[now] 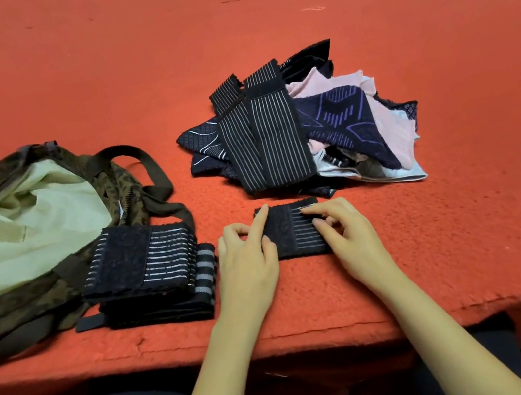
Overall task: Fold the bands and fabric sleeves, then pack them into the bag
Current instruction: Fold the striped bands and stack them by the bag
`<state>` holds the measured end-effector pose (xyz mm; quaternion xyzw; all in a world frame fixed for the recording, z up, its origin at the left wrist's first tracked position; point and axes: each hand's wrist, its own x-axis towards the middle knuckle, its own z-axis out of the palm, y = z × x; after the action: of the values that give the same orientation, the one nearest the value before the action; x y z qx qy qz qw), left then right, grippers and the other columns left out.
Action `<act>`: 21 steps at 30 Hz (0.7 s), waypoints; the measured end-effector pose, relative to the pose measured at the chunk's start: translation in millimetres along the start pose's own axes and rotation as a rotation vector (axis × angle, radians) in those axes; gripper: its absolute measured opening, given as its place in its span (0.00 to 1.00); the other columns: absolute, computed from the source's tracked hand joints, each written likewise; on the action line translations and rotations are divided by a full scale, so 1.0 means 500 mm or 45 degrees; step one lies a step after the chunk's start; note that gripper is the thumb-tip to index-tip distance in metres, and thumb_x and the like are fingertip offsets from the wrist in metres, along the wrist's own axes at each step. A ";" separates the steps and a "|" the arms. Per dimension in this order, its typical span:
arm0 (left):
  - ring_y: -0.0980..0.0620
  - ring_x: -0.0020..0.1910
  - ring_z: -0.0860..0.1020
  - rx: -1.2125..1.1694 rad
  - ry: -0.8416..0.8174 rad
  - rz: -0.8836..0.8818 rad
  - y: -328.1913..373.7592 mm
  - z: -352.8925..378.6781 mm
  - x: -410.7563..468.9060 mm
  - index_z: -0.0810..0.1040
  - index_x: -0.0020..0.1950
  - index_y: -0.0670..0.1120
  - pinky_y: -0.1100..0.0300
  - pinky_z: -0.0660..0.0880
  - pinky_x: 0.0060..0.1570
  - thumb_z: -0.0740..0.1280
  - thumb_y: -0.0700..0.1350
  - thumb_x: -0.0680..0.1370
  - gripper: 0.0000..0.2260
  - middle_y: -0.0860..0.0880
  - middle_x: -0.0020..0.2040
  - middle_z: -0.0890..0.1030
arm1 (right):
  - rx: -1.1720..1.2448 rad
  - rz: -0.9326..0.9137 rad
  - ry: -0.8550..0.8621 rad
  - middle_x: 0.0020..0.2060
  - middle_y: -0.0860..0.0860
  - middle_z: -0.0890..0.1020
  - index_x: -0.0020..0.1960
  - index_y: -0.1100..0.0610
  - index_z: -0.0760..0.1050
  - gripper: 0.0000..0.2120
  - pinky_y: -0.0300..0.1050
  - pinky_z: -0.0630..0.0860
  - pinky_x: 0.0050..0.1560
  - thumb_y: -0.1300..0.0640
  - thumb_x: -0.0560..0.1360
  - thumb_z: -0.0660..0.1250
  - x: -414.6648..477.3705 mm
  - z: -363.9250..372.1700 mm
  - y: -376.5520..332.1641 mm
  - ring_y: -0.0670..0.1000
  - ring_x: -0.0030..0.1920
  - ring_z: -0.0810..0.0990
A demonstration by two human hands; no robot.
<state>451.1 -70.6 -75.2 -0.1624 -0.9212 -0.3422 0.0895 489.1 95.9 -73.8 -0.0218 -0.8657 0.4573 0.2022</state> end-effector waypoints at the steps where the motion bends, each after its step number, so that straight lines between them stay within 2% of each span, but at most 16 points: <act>1: 0.46 0.55 0.68 -0.009 -0.004 -0.009 0.001 -0.001 0.000 0.64 0.74 0.56 0.59 0.58 0.61 0.58 0.45 0.81 0.21 0.48 0.53 0.68 | 0.035 -0.001 0.002 0.47 0.42 0.75 0.53 0.50 0.79 0.14 0.35 0.67 0.49 0.66 0.76 0.64 0.000 -0.001 -0.002 0.41 0.44 0.74; 3: 0.48 0.53 0.68 -0.074 -0.043 -0.007 0.003 -0.005 0.000 0.60 0.75 0.59 0.58 0.60 0.61 0.56 0.50 0.82 0.21 0.49 0.53 0.70 | 0.117 -0.006 0.013 0.48 0.44 0.76 0.52 0.52 0.80 0.15 0.30 0.67 0.48 0.69 0.75 0.64 0.000 -0.005 -0.007 0.40 0.46 0.74; 6: 0.49 0.51 0.71 -0.151 -0.114 0.100 0.002 -0.011 0.000 0.55 0.75 0.62 0.56 0.65 0.59 0.58 0.53 0.81 0.24 0.49 0.50 0.75 | 0.216 -0.028 0.041 0.50 0.44 0.78 0.51 0.47 0.79 0.15 0.34 0.71 0.49 0.66 0.75 0.65 -0.003 -0.012 -0.014 0.42 0.49 0.76; 8: 0.49 0.56 0.72 -0.259 -0.107 0.131 -0.005 -0.010 0.003 0.57 0.74 0.61 0.57 0.65 0.61 0.60 0.49 0.80 0.24 0.48 0.55 0.76 | 0.253 0.006 0.009 0.49 0.40 0.79 0.52 0.45 0.79 0.12 0.39 0.73 0.46 0.60 0.74 0.65 -0.005 -0.012 -0.013 0.42 0.44 0.77; 10: 0.55 0.62 0.70 -0.426 -0.102 0.116 0.001 -0.014 0.003 0.61 0.74 0.58 0.65 0.62 0.64 0.61 0.43 0.80 0.24 0.48 0.62 0.75 | 0.292 0.076 -0.044 0.43 0.36 0.79 0.53 0.43 0.79 0.12 0.40 0.71 0.40 0.56 0.73 0.65 -0.007 -0.013 -0.011 0.41 0.37 0.74; 13: 0.59 0.64 0.69 -0.538 -0.072 0.167 0.034 -0.046 0.002 0.67 0.71 0.51 0.68 0.62 0.66 0.61 0.37 0.79 0.21 0.50 0.65 0.73 | 0.482 0.127 -0.060 0.40 0.44 0.82 0.57 0.44 0.78 0.16 0.35 0.72 0.38 0.62 0.75 0.68 -0.004 -0.020 -0.026 0.42 0.38 0.75; 15: 0.58 0.62 0.71 -0.533 -0.048 0.236 0.059 -0.095 0.013 0.70 0.68 0.49 0.73 0.62 0.63 0.60 0.37 0.79 0.17 0.50 0.63 0.75 | 0.589 0.067 -0.059 0.40 0.41 0.82 0.58 0.51 0.77 0.16 0.29 0.71 0.40 0.68 0.76 0.65 0.006 -0.024 -0.062 0.37 0.38 0.76; 17: 0.58 0.59 0.73 -0.507 -0.022 0.293 0.072 -0.159 0.031 0.72 0.64 0.47 0.73 0.63 0.60 0.59 0.36 0.79 0.15 0.52 0.60 0.76 | 0.629 -0.036 -0.090 0.37 0.36 0.80 0.57 0.53 0.76 0.15 0.27 0.69 0.40 0.69 0.76 0.64 0.021 -0.019 -0.113 0.35 0.36 0.74; 19: 0.61 0.56 0.74 -0.473 -0.008 0.264 0.060 -0.227 0.042 0.73 0.61 0.48 0.73 0.65 0.58 0.59 0.37 0.80 0.12 0.56 0.57 0.77 | 0.638 -0.125 -0.142 0.39 0.37 0.80 0.54 0.53 0.77 0.12 0.28 0.68 0.40 0.65 0.75 0.64 0.040 0.000 -0.167 0.36 0.37 0.73; 21: 0.62 0.53 0.75 -0.441 -0.004 0.167 0.020 -0.289 0.042 0.73 0.58 0.54 0.69 0.68 0.57 0.61 0.42 0.80 0.10 0.60 0.53 0.77 | 0.622 -0.151 -0.201 0.41 0.41 0.81 0.52 0.52 0.78 0.11 0.30 0.68 0.40 0.61 0.73 0.63 0.057 0.033 -0.212 0.40 0.38 0.73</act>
<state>442.9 -153.5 44.8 -0.2354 -0.8360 -0.4890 0.0810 472.6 27.8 12.0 0.1142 -0.7426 0.6402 0.1599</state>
